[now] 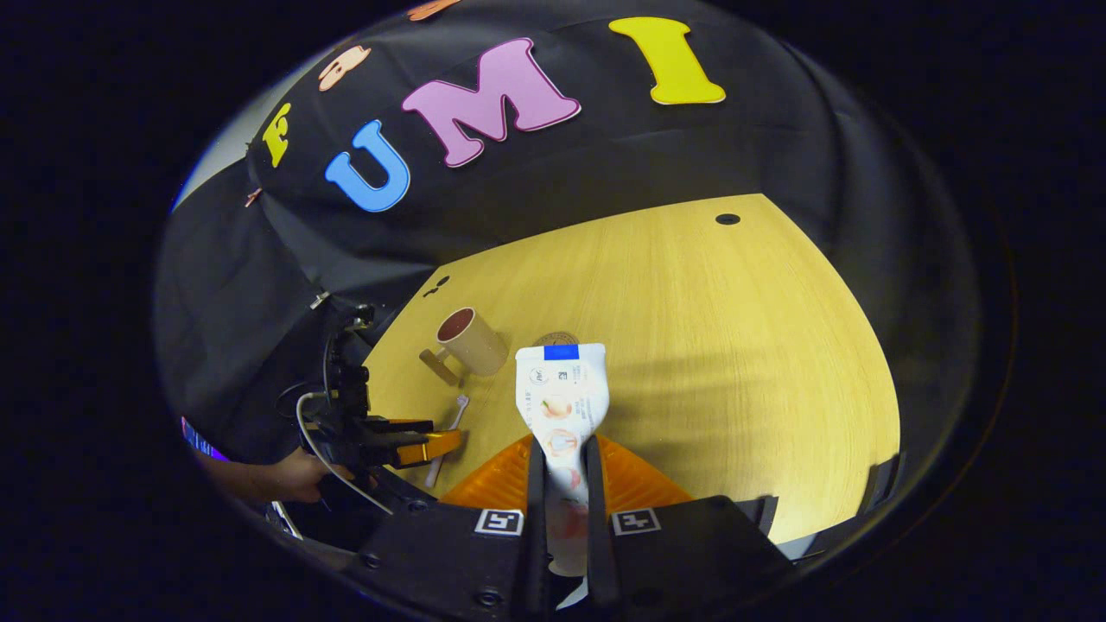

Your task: Put the toothbrush and toothpaste on the desktop into the cup, then pick up the cup and place it on the coaster on the desktop.

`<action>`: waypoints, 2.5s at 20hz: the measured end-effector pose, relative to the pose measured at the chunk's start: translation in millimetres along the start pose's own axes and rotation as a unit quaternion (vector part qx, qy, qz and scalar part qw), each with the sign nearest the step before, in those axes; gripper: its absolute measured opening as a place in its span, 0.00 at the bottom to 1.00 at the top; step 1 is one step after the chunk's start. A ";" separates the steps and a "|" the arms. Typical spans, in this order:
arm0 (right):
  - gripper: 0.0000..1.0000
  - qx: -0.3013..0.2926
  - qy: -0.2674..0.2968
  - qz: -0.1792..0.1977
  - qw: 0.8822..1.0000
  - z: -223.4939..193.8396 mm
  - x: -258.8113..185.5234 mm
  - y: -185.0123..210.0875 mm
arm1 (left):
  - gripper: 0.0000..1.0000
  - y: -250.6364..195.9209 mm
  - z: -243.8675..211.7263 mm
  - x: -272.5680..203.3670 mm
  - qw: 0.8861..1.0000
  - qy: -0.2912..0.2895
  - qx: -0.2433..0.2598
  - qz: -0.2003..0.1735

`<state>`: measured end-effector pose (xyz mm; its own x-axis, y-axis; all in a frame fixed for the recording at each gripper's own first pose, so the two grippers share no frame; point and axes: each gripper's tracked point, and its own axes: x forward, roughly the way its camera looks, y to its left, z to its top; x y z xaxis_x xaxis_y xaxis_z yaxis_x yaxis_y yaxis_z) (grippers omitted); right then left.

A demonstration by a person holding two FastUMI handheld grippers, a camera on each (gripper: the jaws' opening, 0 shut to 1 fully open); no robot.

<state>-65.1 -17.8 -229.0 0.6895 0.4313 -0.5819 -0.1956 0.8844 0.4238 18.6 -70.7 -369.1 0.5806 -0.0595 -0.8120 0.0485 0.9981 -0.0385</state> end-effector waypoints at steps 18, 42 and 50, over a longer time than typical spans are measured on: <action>0.22 0.032 -0.026 0.004 0.999 0.5 2.5 -3.3 | 0.09 -7.4 -4.0 7.4 0.998 0.019 0.023 -0.056; 0.22 0.012 -0.184 0.110 0.977 -0.4 72.6 11.8 | 0.07 69.0 109.2 -189.9 0.956 -0.211 -0.032 -0.201; 0.22 -0.022 -0.193 0.078 0.978 4.0 165.8 10.4 | 0.06 110.5 91.0 -202.8 0.957 -0.221 -0.047 -0.182</action>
<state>49.9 62.2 -318.2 0.8590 0.4694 -0.2042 -0.3429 0.8239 0.4513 -19.8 50.1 -155.7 0.8268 -0.3842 -0.4108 0.2510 0.9057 -0.3416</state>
